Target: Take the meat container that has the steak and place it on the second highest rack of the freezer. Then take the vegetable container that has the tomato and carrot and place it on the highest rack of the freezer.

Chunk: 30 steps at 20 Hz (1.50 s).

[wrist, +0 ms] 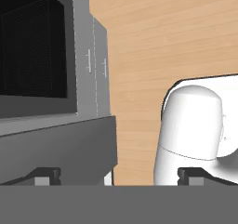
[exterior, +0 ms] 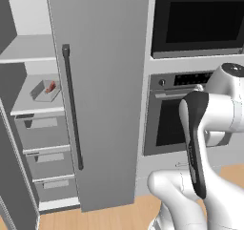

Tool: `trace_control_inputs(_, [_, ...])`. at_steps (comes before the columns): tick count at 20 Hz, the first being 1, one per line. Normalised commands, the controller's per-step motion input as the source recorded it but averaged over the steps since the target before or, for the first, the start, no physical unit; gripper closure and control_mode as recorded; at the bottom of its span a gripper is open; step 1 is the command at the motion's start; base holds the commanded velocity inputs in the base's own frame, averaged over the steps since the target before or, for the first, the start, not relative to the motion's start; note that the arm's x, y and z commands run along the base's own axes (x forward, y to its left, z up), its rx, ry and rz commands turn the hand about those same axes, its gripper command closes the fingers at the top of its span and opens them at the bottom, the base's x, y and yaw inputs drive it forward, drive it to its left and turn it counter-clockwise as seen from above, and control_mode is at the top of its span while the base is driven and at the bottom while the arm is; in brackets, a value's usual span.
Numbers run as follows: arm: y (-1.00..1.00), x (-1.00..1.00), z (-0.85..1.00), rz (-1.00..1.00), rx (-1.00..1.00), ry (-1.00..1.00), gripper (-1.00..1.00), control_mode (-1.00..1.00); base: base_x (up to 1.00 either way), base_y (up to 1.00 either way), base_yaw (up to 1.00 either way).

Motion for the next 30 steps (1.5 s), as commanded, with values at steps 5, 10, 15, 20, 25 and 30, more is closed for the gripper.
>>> trace_control_inputs(5, [0.0,0.0,0.0,0.0,0.0,0.0,-1.0,1.0,0.0,-0.98,-0.12])
trace_control_inputs(10, [0.0,0.0,0.0,0.0,0.0,0.0,-1.0,1.0,0.0,-0.81,-0.14])
trace_control_inputs(15, [0.0,0.0,0.0,0.0,0.0,0.0,-1.0,1.0,0.09,-0.69,-0.16])
trace_control_inputs(20, [0.0,0.0,0.0,0.0,0.0,0.0,-1.0,1.0,0.19,-0.73,-0.13])
trace_control_inputs(25, [0.0,0.0,0.0,0.0,0.0,0.0,-1.0,1.0,0.52,-0.71,-0.01])
trace_control_inputs(30, [0.0,0.0,0.0,0.0,0.0,0.0,-1.0,1.0,0.36,-0.99,0.01])
